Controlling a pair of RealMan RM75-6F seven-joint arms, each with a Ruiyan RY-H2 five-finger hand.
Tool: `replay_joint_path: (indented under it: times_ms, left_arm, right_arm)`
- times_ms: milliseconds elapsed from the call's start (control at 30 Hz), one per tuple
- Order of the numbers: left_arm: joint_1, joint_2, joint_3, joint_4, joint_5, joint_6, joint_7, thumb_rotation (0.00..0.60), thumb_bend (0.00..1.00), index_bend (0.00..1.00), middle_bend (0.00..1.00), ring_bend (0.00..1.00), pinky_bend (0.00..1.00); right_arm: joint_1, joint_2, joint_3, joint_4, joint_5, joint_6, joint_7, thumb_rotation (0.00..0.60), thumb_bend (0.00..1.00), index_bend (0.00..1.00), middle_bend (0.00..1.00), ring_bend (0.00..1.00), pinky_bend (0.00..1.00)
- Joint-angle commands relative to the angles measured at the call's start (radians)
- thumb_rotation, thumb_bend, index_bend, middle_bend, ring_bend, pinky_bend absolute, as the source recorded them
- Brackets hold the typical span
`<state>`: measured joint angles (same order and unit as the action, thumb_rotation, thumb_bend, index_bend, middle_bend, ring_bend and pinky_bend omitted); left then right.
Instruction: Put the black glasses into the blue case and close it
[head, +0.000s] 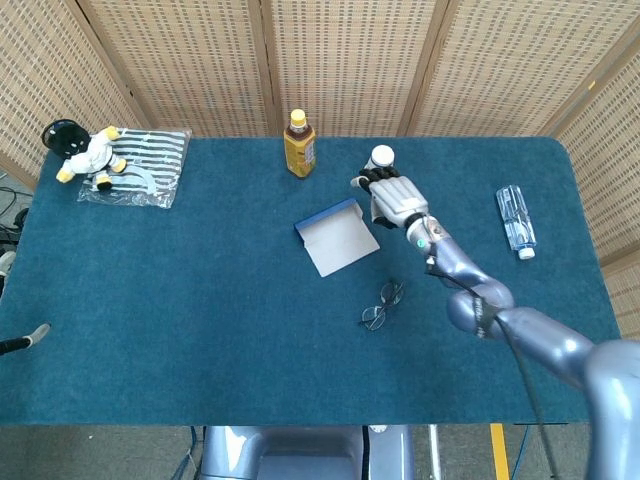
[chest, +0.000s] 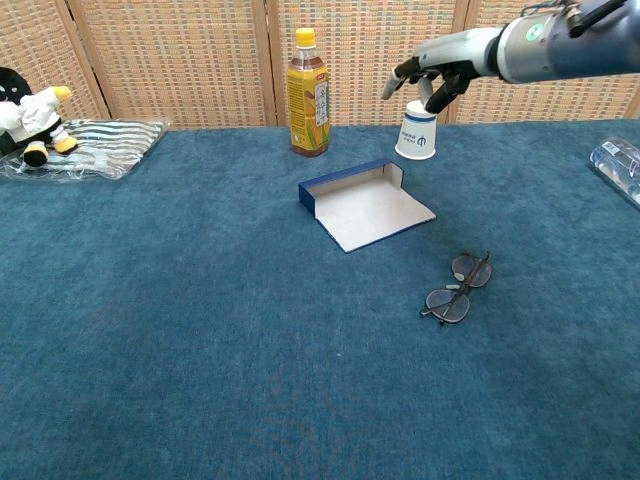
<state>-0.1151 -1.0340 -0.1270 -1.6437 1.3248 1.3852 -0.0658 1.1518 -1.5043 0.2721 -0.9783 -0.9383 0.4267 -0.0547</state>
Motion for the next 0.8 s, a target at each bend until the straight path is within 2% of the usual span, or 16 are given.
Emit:
replay_joint_path:
  times_ms: [33,167,333,600,800]
  left_arm:
    - [-0.007,-0.001,-0.005,-0.001,-0.021,-0.016,0.010,0.600,0.00,0.00,0.00,0.00,0.00]
    - [-0.014,-0.001,-0.006,-0.002,-0.038,-0.034,0.017,0.600,0.00,0.00,0.00,0.00,0.00]
    - [-0.029,-0.003,-0.011,-0.003,-0.071,-0.069,0.037,0.600,0.00,0.00,0.00,0.00,0.00]
    - [-0.040,-0.001,-0.025,-0.002,-0.114,-0.086,0.041,0.600,0.00,0.00,0.00,0.00,0.00]
    - [-0.046,0.000,-0.028,0.002,-0.128,-0.099,0.040,0.600,0.00,0.00,0.00,0.00,0.00]
  right_arm:
    - [0.089,-0.127,-0.044,0.154,0.073,-0.061,-0.083,0.600,1.00,0.21,0.13,0.00,0.00]
    - [0.105,-0.159,-0.050,0.195,0.075,-0.067,-0.092,0.600,1.00,0.23,0.17,0.00,0.00]
    - [0.145,-0.234,-0.042,0.290,0.098,-0.102,-0.088,0.600,1.00,0.24,0.16,0.00,0.00]
    - [0.238,-0.401,-0.035,0.562,0.135,-0.259,-0.067,0.600,1.00,0.22,0.15,0.00,0.00]
    - [0.252,-0.443,-0.032,0.626,0.099,-0.309,-0.039,0.600,1.00,0.19,0.12,0.00,0.00]
